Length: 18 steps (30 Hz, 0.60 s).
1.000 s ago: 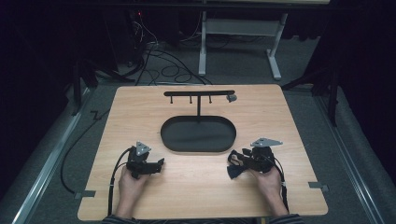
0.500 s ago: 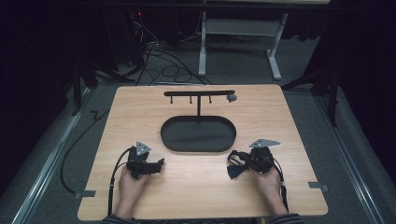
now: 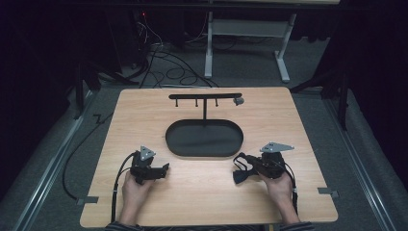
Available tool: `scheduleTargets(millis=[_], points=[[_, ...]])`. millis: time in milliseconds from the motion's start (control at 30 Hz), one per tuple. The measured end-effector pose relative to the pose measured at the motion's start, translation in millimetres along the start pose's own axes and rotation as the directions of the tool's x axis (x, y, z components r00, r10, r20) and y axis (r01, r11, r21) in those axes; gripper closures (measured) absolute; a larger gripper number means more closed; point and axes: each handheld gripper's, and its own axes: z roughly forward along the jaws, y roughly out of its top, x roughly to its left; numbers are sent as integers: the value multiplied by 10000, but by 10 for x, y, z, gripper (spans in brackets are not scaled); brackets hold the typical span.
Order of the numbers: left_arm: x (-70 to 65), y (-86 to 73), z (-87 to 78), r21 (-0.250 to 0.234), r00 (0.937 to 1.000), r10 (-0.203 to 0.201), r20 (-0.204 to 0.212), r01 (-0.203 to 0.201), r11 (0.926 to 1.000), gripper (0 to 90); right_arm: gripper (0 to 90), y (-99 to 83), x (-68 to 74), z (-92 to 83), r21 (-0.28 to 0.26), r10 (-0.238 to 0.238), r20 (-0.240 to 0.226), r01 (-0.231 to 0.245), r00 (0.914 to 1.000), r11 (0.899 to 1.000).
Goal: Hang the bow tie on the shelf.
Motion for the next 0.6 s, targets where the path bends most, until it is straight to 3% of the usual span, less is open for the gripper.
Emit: scheduleTargets(millis=[600], points=[[-1,0,0,-5,10000,-5,-3,5,10000,159,900,202,97,-199,-692,-481,-75,475,9988,9965]])
